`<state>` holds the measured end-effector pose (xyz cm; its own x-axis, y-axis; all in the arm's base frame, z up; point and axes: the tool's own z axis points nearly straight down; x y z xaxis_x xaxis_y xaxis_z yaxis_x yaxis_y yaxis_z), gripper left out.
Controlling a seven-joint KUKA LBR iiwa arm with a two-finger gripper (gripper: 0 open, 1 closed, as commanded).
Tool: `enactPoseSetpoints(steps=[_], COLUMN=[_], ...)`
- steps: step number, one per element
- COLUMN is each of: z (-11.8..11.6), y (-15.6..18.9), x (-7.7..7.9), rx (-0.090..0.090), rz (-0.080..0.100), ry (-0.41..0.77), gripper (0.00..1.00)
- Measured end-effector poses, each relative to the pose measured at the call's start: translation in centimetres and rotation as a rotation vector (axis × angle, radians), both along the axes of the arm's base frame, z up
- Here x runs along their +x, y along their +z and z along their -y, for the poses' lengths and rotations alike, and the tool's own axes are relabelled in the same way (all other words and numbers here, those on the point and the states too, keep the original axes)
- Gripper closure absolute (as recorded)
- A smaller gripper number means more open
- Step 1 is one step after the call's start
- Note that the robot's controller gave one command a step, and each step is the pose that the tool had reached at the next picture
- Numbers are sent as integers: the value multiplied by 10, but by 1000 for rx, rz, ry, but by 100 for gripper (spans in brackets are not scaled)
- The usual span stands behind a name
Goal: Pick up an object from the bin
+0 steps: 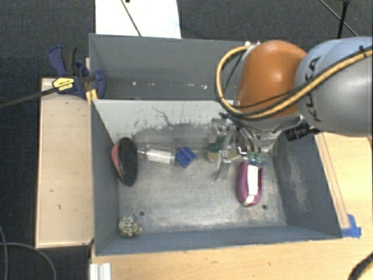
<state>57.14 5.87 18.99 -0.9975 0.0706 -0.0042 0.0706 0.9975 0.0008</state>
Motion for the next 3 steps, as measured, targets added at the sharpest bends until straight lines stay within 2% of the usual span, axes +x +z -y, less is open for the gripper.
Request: enactPoseSetpoints(steps=[1, 2, 3], z=[-47, -36, -36], y=[-76, -119, -115], x=[5, 20, 20], rx=[1, 3, 3], rz=[-8, 3, 4], ry=[-198, -320, -320], gripper=[0, 0, 100])
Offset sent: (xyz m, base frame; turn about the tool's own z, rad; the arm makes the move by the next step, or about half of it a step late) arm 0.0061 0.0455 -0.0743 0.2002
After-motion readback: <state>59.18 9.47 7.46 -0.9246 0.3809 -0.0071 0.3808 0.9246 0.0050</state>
